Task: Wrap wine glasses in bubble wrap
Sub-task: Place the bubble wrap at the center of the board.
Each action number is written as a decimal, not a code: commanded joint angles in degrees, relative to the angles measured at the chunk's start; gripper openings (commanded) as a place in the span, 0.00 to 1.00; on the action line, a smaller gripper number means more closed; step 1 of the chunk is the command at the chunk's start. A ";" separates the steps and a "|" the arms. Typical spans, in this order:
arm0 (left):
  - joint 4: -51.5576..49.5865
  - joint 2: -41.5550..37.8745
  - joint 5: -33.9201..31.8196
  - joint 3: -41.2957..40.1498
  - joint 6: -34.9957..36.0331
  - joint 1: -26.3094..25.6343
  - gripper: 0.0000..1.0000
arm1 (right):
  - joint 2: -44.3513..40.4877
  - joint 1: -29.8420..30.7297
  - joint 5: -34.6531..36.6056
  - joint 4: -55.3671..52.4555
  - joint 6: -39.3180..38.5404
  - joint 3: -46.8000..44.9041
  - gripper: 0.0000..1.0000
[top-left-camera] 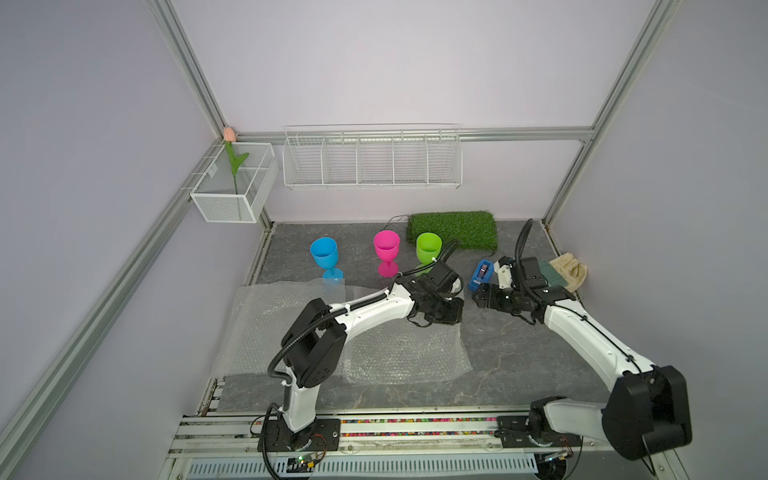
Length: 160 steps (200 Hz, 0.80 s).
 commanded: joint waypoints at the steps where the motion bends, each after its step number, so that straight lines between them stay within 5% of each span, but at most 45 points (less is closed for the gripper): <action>1: -0.69 -0.34 -0.51 2.87 -0.47 -0.47 0.17 | -0.36 -0.23 -1.87 -1.39 0.49 -2.79 0.84; 29: -6.76 -4.65 -8.34 2.10 3.14 0.22 0.35 | -0.49 -0.20 -4.06 -0.85 0.67 -4.25 0.84; 68: -13.24 -12.40 -18.98 -4.47 5.47 4.52 0.36 | 3.60 0.72 -8.98 0.70 1.28 -5.66 0.82; 160: -17.22 -26.76 -24.13 -27.76 8.27 22.97 0.36 | 6.41 4.71 -5.98 -1.15 3.26 -12.05 0.59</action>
